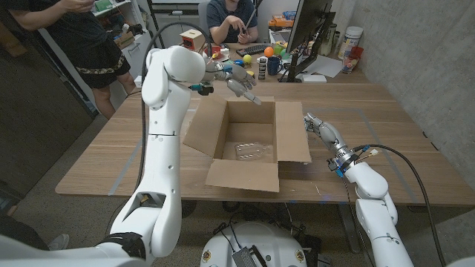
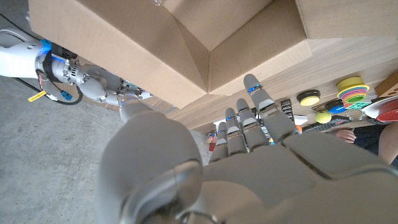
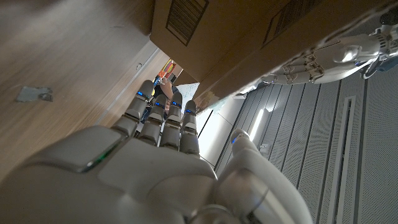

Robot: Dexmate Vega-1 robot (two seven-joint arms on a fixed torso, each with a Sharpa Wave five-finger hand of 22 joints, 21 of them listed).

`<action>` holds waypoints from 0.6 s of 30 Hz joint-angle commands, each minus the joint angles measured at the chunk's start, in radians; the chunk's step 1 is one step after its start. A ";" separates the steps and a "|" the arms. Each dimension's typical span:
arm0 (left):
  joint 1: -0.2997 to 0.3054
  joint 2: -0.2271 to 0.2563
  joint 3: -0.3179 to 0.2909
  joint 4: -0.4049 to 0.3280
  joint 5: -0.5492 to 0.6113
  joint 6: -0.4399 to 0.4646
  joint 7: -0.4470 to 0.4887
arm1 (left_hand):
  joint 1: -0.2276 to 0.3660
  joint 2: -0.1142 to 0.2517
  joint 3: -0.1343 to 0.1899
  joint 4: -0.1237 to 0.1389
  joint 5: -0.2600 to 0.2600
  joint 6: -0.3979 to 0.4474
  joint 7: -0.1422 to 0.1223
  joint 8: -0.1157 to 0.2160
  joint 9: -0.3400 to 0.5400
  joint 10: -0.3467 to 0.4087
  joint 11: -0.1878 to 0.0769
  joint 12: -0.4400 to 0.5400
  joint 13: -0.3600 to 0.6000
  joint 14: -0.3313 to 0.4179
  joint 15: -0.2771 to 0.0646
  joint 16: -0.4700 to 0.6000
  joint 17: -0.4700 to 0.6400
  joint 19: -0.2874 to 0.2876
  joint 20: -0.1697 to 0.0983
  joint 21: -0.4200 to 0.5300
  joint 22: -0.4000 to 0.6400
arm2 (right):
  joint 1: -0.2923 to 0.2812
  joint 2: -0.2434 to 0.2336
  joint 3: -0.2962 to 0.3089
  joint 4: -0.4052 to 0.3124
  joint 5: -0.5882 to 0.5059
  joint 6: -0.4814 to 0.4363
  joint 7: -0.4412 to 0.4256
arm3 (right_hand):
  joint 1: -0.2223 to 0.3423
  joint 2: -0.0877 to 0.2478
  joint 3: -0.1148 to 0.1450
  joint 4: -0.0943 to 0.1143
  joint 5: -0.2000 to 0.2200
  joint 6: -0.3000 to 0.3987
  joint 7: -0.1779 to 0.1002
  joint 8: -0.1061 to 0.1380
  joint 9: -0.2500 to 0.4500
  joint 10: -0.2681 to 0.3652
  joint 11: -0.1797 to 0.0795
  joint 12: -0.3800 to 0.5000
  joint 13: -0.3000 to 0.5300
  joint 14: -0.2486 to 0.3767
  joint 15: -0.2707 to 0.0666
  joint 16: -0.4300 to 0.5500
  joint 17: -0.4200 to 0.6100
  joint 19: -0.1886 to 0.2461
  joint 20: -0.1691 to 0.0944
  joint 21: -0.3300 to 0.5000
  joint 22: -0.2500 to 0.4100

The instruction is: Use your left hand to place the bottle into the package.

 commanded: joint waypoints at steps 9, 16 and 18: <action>0.011 -0.046 -0.087 -0.065 -0.141 0.032 0.066 | 0.007 0.004 -0.010 0.002 0.000 0.003 0.044 0.005 0.003 0.007 0.000 0.002 0.003 0.014 0.001 0.006 0.002 0.010 -0.001 -0.004 0.004 | 0.007 -0.002 -0.002 0.009 0.000 0.005 -0.002 | -0.006 -0.002 -0.002 -0.005 0.006 0.004 0.008 0.003 0.004 0.012 0.001 0.005 0.003 0.007 -0.001 0.000 0.003 0.008 0.001 -0.010 0.005; 0.017 -0.065 -0.120 -0.081 -0.206 0.043 0.096 | 0.008 0.003 -0.012 0.002 -0.001 0.001 0.045 0.004 0.003 0.011 -0.002 0.003 0.003 0.016 0.001 0.006 0.002 0.011 0.000 -0.006 0.004 | 0.010 -0.003 -0.004 0.007 -0.005 0.005 -0.004 | -0.005 -0.002 -0.002 -0.006 0.006 0.005 0.007 0.003 0.004 0.013 0.002 0.005 0.003 0.007 -0.002 0.000 0.003 0.008 0.000 -0.011 0.006; 0.030 -0.076 -0.131 -0.089 -0.223 0.034 0.132 | 0.008 0.003 -0.012 0.002 -0.001 0.002 0.044 0.004 0.003 0.013 -0.003 0.004 0.003 0.018 0.000 0.006 0.002 0.011 0.000 -0.006 0.004 | 0.010 -0.001 -0.003 0.007 -0.002 0.003 -0.004 | -0.005 -0.002 -0.002 -0.006 0.006 0.006 0.007 0.003 0.004 0.012 0.002 0.005 0.003 0.007 -0.001 0.000 0.003 0.009 0.000 -0.012 0.006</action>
